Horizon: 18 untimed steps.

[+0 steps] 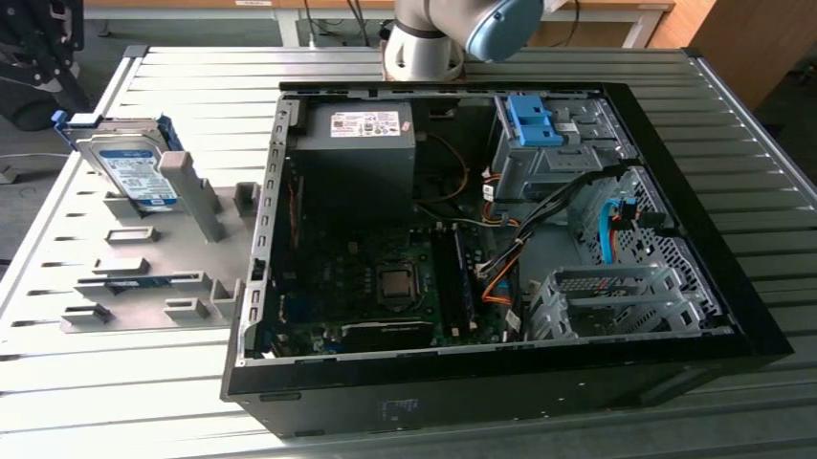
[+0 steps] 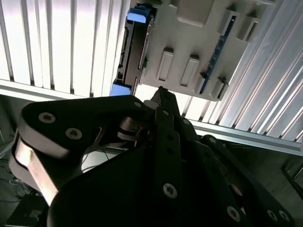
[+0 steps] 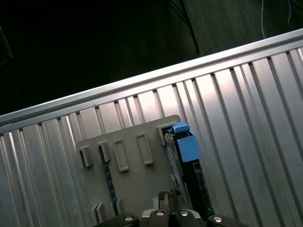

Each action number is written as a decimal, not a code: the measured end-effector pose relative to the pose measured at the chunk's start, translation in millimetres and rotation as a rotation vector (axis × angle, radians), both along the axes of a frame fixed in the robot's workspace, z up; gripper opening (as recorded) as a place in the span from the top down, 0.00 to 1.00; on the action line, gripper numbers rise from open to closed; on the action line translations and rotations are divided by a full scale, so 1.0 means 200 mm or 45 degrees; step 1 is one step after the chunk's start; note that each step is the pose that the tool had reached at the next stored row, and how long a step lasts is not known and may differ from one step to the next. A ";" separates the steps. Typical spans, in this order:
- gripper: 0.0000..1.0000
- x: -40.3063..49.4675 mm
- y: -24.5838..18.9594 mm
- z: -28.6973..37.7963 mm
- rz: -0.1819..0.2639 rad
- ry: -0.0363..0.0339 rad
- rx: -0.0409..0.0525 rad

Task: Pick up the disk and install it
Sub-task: 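Pick up the disk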

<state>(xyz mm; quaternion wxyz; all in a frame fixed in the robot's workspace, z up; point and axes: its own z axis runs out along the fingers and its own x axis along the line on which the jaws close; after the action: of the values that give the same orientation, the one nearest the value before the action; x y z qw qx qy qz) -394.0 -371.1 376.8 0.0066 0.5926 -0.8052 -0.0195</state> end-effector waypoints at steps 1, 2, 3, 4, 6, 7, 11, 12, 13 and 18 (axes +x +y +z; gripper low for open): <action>0.89 -0.020 0.007 -0.005 0.000 -0.0017 0.000; 0.89 -0.034 0.014 -0.010 0.000 -0.0030 0.000; 0.89 -0.038 0.018 -0.015 0.004 -0.0036 0.000; 0.89 -0.038 0.018 -0.017 0.019 -0.0033 0.000; 0.89 -0.038 0.018 -0.023 0.061 -0.0034 0.001; 0.89 -0.038 0.018 -0.026 0.084 -0.0035 0.001; 0.89 -0.043 0.070 -0.036 0.102 -0.0196 -0.002; 0.89 -0.049 0.080 -0.038 0.102 -0.0245 -0.002; 0.89 -0.058 0.083 -0.042 0.103 -0.0289 -0.002; 0.77 -0.069 0.083 -0.069 0.148 -0.0311 -0.001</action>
<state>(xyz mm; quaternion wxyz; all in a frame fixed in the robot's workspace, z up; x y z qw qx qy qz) -407.8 -354.5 362.9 -0.0017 0.6385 -0.7695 -0.0114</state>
